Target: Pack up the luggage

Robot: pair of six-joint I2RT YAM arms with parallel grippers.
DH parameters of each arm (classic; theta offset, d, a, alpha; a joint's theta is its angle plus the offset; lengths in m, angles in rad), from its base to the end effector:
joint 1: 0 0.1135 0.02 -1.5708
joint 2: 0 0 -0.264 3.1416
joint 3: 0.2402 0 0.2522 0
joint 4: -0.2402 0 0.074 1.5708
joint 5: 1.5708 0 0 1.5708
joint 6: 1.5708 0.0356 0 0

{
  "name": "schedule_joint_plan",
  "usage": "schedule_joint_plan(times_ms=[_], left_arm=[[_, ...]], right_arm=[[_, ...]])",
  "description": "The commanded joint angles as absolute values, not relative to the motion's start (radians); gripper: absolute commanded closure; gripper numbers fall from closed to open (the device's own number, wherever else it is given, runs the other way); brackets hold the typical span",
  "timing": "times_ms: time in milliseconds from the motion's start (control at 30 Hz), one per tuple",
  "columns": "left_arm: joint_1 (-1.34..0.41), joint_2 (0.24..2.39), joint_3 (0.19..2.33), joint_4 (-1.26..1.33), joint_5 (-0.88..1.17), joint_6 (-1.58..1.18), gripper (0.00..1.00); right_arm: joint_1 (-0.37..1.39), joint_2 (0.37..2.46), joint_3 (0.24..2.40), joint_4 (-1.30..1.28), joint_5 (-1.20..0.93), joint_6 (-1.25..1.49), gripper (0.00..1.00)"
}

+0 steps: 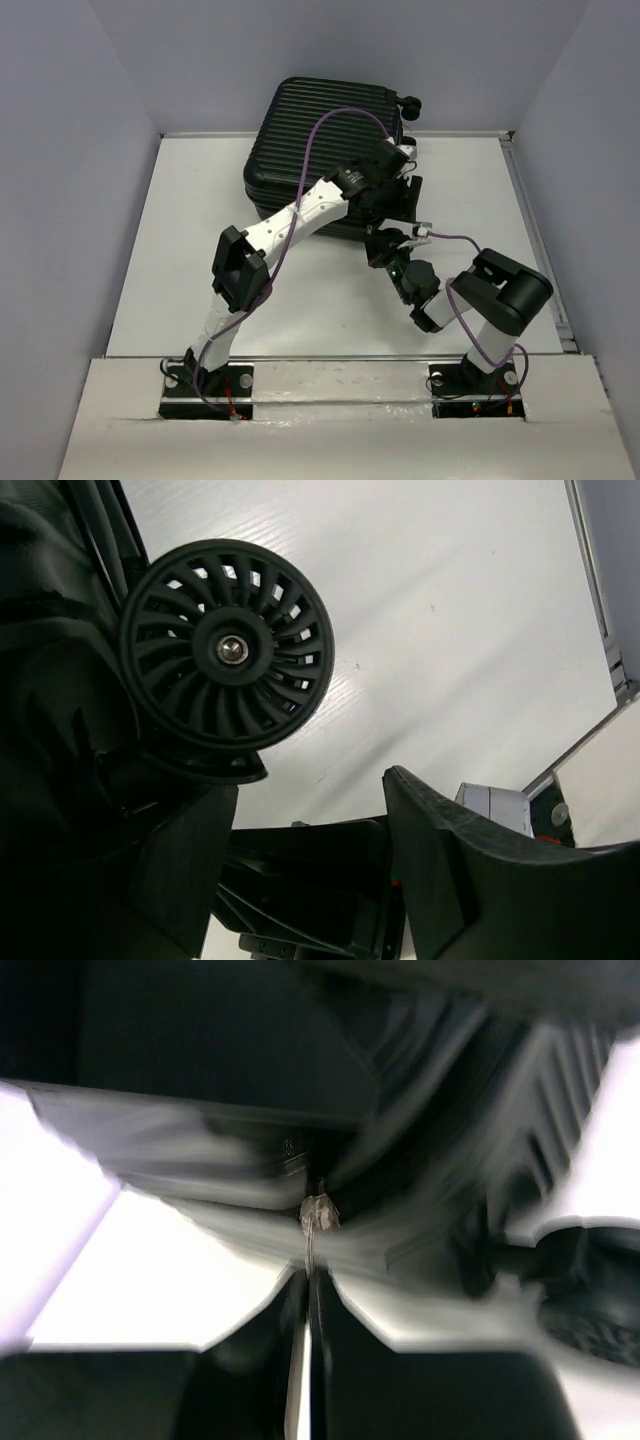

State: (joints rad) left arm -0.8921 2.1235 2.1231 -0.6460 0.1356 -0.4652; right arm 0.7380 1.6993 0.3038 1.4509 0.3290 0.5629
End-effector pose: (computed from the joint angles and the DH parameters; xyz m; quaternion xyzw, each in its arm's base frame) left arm 0.3044 -0.3851 0.3323 0.2187 0.8663 -0.3265 0.3082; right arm 0.2024 0.1685 0.1505 0.0592 0.6858 0.3444 0.6384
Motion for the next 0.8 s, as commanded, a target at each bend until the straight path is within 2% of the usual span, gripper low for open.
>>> schedule_joint_plan(times_ms=[0,100,133,167,233,333,367,433,500,633,667,700,767], left_arm=[[-0.927,2.103,2.147,-0.298,0.172,-0.5,0.16],[-0.927,2.005,2.041,-0.215,0.17,-0.479,0.14],[-0.925,1.961,1.964,-0.192,0.137,-0.476,0.13],[-0.923,1.941,1.964,-0.183,0.137,-0.476,0.13],[-0.913,1.927,1.948,-0.182,0.129,-0.476,0.13],[-0.894,2.02,2.118,-0.257,0.169,-0.476,0.13],[-0.894,2.02,2.118,-0.285,0.176,-0.471,0.13],[-0.894,2.126,2.277,-0.377,0.216,-0.466,0.13],[-0.894,2.148,2.365,-0.409,0.244,-0.465,0.13],[-0.894,2.102,2.313,-0.388,0.245,-0.44,0.1],[-0.891,2.053,2.281,-0.376,0.238,-0.434,0.09],[-0.888,2.025,2.219,-0.364,0.22,-0.43,0.01],[-0.858,1.959,2.136,-0.325,0.2,-0.423,0.01]], right_arm=[[0.868,1.763,0.293,1.717,0.113,0.529,0.93],[0.852,1.691,0.223,1.704,0.189,0.531,0.93],[0.841,1.633,0.209,1.596,0.198,0.538,0.93],[0.841,1.632,0.209,1.595,0.201,0.538,0.93],[0.841,1.566,0.259,1.398,0.19,0.514,0.93],[0.854,1.658,0.348,1.483,0.117,0.498,0.93],[0.854,1.696,0.389,1.483,0.095,0.499,0.93],[0.88,1.779,0.527,1.439,0.063,0.511,0.93],[0.906,1.802,0.561,1.478,0.072,0.502,0.93],[0.916,1.737,0.392,1.552,0.225,0.509,0.93],[0.902,1.711,0.361,1.54,0.236,0.508,0.93],[0.89,1.685,0.338,1.49,0.235,0.517,0.93],[0.879,1.634,0.304,1.431,0.221,0.52,0.93]])
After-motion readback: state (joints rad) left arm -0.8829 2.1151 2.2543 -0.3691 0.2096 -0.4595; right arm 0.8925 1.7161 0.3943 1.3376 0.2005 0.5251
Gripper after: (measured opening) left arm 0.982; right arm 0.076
